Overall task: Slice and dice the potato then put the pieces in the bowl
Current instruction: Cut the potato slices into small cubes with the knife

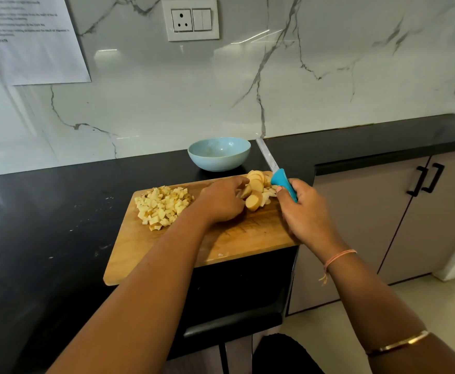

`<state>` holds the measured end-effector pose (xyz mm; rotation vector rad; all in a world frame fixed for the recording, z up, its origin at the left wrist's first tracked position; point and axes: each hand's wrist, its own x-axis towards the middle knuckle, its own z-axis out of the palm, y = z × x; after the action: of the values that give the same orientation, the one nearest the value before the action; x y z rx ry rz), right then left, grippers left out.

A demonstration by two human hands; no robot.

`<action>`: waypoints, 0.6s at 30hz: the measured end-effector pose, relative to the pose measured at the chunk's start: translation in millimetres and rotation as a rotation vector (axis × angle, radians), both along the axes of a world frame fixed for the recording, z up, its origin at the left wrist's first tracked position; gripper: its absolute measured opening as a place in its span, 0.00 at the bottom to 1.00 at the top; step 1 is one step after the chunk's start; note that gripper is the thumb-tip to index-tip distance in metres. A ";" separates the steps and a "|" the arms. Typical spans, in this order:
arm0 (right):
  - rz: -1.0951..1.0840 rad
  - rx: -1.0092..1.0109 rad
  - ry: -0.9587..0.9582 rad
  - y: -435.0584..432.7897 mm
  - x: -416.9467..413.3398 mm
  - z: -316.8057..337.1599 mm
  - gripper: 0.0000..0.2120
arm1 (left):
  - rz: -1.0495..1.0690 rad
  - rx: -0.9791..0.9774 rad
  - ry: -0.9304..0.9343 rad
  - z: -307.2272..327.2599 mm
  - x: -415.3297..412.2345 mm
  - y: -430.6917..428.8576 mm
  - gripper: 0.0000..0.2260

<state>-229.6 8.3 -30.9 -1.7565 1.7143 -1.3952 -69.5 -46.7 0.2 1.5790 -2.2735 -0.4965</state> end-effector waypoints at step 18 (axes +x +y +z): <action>0.004 0.031 -0.012 -2.2 1.7 0.6 0.12 | 0.136 -0.153 0.176 -7.2 24.0 4.5 0.15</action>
<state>-227.8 6.1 -30.3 -1.7309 1.7154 -1.3674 -45.5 -42.2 -7.0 1.5378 -2.0085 -0.3988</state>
